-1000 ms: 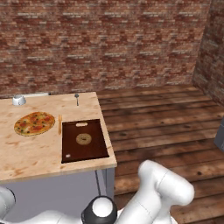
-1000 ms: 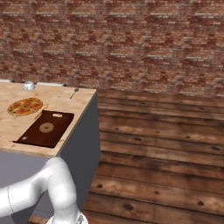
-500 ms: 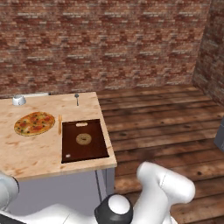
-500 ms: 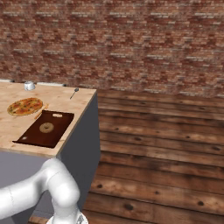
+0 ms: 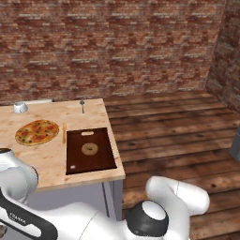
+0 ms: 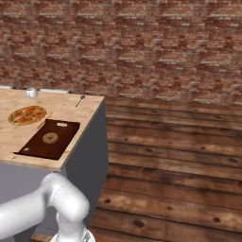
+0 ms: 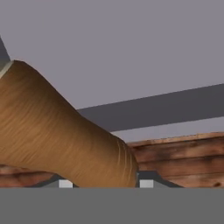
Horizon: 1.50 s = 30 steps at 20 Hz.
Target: Take the pizza cutter from the drawer on the left and place it on the dining counter for cutting.
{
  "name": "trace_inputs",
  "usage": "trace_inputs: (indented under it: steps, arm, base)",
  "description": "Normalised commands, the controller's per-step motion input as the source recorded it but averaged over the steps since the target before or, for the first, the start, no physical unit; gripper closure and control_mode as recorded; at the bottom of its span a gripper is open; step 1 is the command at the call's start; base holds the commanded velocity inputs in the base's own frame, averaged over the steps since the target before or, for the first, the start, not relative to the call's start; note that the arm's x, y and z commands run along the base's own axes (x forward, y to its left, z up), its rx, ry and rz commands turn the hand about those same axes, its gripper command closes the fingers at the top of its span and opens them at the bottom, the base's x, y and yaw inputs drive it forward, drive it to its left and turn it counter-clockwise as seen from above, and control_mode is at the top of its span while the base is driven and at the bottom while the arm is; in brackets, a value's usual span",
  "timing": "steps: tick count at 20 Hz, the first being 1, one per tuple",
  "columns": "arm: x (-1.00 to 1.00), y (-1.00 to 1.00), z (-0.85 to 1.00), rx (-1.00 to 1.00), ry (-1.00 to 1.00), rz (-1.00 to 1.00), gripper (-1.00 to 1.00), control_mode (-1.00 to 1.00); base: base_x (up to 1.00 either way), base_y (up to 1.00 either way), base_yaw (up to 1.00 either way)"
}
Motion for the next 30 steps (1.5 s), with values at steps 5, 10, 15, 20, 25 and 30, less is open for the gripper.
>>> trace_inputs:
  steps: [5, 10, 15, 20, 25, 30]
  arm:
    - [-0.01, -0.80, 0.47, 0.00, -0.08, -0.04, 1.00, -1.00]
    - [0.00, -0.80, 0.48, 0.00, -0.08, -0.06, 1.00, -1.00]
    - [0.00, -0.78, 0.48, 0.00, -0.07, -0.06, 1.00, -1.00]
    - [0.11, -0.70, 0.45, 0.00, -0.02, -0.08, 1.00, -1.00]
    - [0.44, -0.47, 0.20, 0.00, 0.01, -0.07, 1.00, -1.00]
    - [0.72, -0.22, 0.10, 0.00, 0.06, -0.05, 1.00, -1.00]
  base:
    - [0.00, 0.00, 0.00]
    - [0.00, 0.00, 0.00]
    - [0.00, 0.00, 0.00]
    - [0.00, 0.00, 0.00]
    - [0.00, 0.00, 0.00]
    - [0.00, 0.00, 0.00]
